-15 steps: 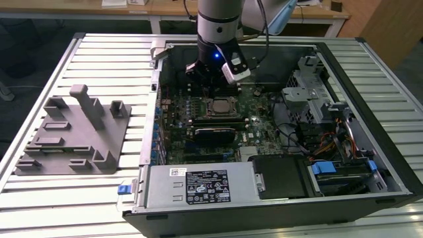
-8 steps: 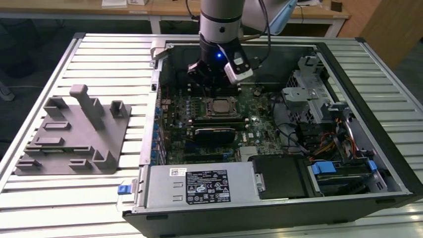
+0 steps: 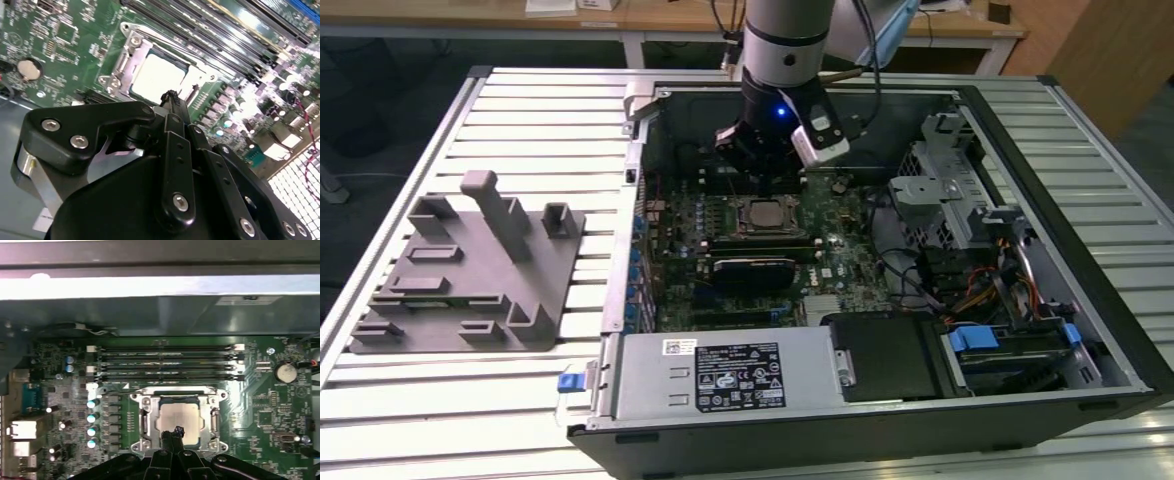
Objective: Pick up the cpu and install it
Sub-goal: 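Close the cpu cover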
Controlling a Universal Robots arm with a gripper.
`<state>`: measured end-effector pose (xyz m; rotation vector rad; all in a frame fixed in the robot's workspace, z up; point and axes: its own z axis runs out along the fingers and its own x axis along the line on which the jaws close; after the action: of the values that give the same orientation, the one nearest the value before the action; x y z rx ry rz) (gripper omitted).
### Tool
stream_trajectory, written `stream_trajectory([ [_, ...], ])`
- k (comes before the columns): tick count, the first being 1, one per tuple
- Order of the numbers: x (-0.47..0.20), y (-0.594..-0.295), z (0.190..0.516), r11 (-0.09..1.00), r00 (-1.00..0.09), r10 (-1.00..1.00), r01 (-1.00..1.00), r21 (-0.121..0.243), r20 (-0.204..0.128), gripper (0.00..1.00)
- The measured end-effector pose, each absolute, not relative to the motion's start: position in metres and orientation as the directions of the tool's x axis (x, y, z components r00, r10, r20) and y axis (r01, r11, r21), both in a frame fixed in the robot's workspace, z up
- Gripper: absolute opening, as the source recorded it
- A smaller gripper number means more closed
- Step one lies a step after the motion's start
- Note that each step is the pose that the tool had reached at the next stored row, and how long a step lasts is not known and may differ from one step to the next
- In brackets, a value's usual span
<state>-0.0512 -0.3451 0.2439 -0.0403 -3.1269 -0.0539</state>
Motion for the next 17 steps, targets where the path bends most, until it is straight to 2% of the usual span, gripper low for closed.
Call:
stream_trajectory([
  [17, -0.0401, -0.3448, 0.2471, 0.999, -1.0, 0.026, 0.026, 0.034, 0.014, 0.11],
])
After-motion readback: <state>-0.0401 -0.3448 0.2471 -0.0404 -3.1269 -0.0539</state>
